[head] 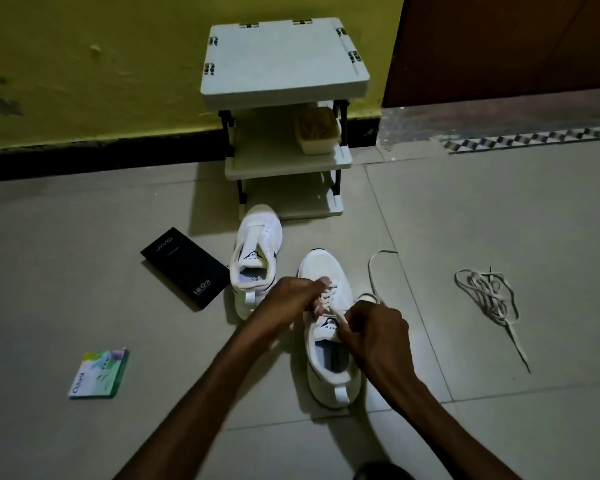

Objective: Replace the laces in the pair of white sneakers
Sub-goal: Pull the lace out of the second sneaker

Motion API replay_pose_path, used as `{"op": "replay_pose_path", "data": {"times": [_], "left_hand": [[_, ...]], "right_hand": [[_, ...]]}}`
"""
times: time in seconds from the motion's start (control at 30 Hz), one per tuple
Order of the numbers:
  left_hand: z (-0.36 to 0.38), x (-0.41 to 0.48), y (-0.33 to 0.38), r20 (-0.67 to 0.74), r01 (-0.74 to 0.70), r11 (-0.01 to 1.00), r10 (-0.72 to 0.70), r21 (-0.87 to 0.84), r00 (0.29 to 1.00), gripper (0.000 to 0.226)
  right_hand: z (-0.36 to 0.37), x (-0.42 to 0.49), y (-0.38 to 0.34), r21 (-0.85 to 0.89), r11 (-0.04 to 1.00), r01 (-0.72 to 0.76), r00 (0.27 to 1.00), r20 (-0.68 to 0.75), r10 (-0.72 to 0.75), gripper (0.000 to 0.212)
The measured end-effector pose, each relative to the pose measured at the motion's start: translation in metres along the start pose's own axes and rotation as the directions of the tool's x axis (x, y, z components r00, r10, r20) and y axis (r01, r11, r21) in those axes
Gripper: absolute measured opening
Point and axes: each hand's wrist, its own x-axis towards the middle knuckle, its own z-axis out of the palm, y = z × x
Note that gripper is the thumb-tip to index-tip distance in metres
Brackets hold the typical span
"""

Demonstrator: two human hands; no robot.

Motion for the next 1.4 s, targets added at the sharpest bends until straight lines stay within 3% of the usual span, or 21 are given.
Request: {"op": "replay_pose_path", "data": {"times": [0.07,0.13,0.27,0.4,0.57,0.63,0.67,0.7,0.77,0.83,0.9,0.97,1.0,1.07,1.13,1.2,1.23,1.27,1.3,1.33,1.4], "left_hand": [[-0.003,0.005,0.007,0.122,-0.152,0.841,0.103,0.519,0.987,0.045],[0.0,0.005,0.016,0.21,-0.221,0.684,0.1,0.695,0.972,0.04],[0.003,0.003,0.023,0.17,-0.268,0.577,0.219,0.772,0.961,0.028],[-0.015,0.003,0.024,0.264,-0.273,0.598,0.106,0.754,0.959,0.024],[0.005,-0.007,0.022,0.262,-0.332,0.394,0.221,0.857,0.939,0.022],[0.007,-0.004,0.022,0.143,-0.322,0.705,0.302,0.632,0.942,0.018],[0.003,-0.001,0.022,0.007,-0.262,0.911,0.275,0.318,0.962,0.021],[-0.003,0.002,0.023,-0.139,-0.169,0.978,0.152,-0.12,0.979,0.024],[-0.017,0.008,0.022,-0.153,-0.005,0.695,-0.151,-0.719,0.977,0.026],[-0.029,0.011,0.022,-0.104,0.062,0.739,-0.176,-0.671,0.979,0.03],[-0.033,0.002,0.031,0.032,0.093,0.975,-0.089,-0.2,0.996,0.037],[-0.029,-0.008,0.04,0.177,0.003,0.966,-0.05,0.257,0.983,0.038],[-0.026,-0.009,0.043,0.172,-0.082,0.945,0.028,0.318,0.985,0.037],[-0.024,-0.008,0.049,-0.027,-0.219,0.962,0.226,0.165,0.974,0.038],[-0.025,-0.005,0.054,-0.253,-0.301,0.923,0.239,-0.242,0.937,0.034],[-0.024,-0.005,0.054,-0.17,-0.2,0.632,0.109,-0.749,0.979,0.026],[-0.022,-0.008,0.051,-0.092,-0.123,0.524,0.085,-0.843,0.992,0.025],[-0.021,-0.011,0.047,-0.053,-0.091,0.572,0.083,-0.815,0.995,0.026],[-0.02,-0.013,0.041,-0.05,-0.117,0.744,0.112,-0.657,0.992,0.027],[-0.02,-0.012,0.033,-0.069,-0.203,0.915,0.191,-0.349,0.979,0.026],[-0.022,-0.007,0.018,0.001,-0.351,0.868,0.374,0.352,0.927,0.02]], "right_hand": [[0.004,-0.001,-0.002,-0.056,0.998,0.004,1.0,-0.015,-0.005,0.021],[0.006,-0.001,-0.003,-0.081,0.997,0.002,1.0,-0.019,-0.003,0.021],[0.006,-0.003,-0.003,-0.082,0.997,0.002,0.998,-0.064,-0.007,0.023],[0.009,-0.004,-0.003,-0.071,0.997,0.016,0.998,-0.066,-0.02,0.024],[0.01,-0.006,-0.006,-0.115,0.993,0.022,0.998,-0.057,-0.029,0.023],[0.009,-0.007,-0.005,-0.117,0.993,0.014,0.997,-0.073,-0.023,0.023],[0.008,-0.008,-0.005,-0.125,0.992,0.018,0.997,-0.071,-0.027,0.023],[0.008,-0.009,-0.004,-0.125,0.992,0.027,0.997,-0.071,-0.036,0.022],[0.009,-0.01,-0.004,-0.117,0.992,0.042,0.996,-0.074,-0.051,0.021],[0.012,-0.012,-0.006,-0.142,0.989,0.048,0.997,-0.057,-0.057,0.019],[0.013,-0.012,-0.008,-0.17,0.984,0.052,0.997,-0.04,-0.06,0.019],[0.012,-0.011,-0.009,-0.194,0.98,0.046,0.998,-0.025,-0.052,0.02],[0.011,-0.01,-0.009,-0.194,0.98,0.044,0.999,-0.023,-0.049,0.02],[0.011,-0.01,-0.008,-0.146,0.988,0.039,0.998,-0.046,-0.046,0.018],[0.011,-0.01,-0.006,-0.101,0.994,0.036,0.996,-0.082,-0.044,0.018],[0.012,-0.011,-0.005,-0.126,0.991,0.04,0.996,-0.075,-0.049,0.017],[0.012,-0.011,-0.006,-0.148,0.988,0.038,0.997,-0.057,-0.047,0.017],[0.012,-0.011,-0.007,-0.167,0.985,0.039,0.998,-0.045,-0.047,0.017],[0.013,-0.01,-0.008,-0.176,0.983,0.043,0.998,-0.04,-0.051,0.018],[0.014,-0.009,-0.009,-0.175,0.983,0.046,0.998,-0.037,-0.054,0.019],[0.014,-0.009,-0.009,-0.147,0.988,0.047,0.997,-0.048,-0.054,0.02]]}}
